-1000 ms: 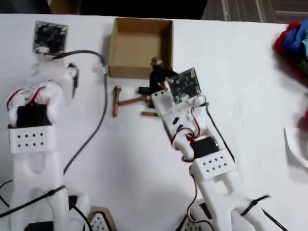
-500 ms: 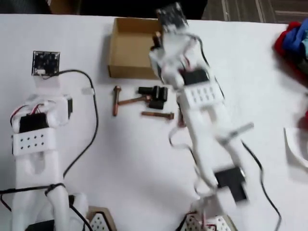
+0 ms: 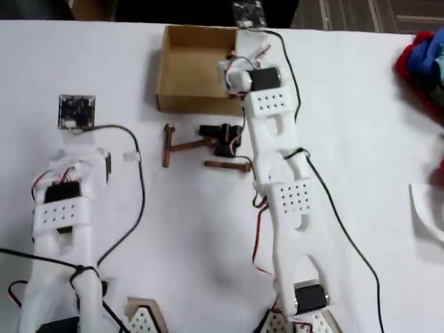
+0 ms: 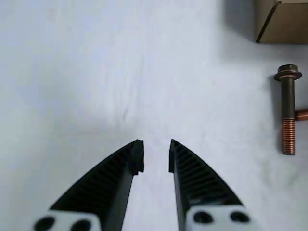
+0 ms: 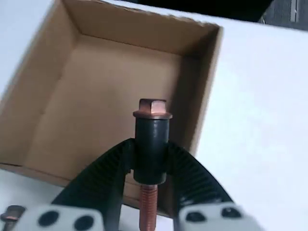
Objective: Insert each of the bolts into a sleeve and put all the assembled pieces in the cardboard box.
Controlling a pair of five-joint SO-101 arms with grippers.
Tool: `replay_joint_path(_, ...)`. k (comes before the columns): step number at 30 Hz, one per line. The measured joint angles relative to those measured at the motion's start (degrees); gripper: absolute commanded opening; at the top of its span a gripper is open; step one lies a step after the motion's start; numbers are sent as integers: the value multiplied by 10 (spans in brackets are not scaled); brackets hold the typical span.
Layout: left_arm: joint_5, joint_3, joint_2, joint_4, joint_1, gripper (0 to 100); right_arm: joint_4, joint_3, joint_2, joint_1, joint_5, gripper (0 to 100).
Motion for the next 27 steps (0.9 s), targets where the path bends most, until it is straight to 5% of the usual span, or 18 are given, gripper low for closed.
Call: replay_joint_path(27, 0, 40, 0, -56, 0, 106, -107, 12, 45, 4, -3, 19)
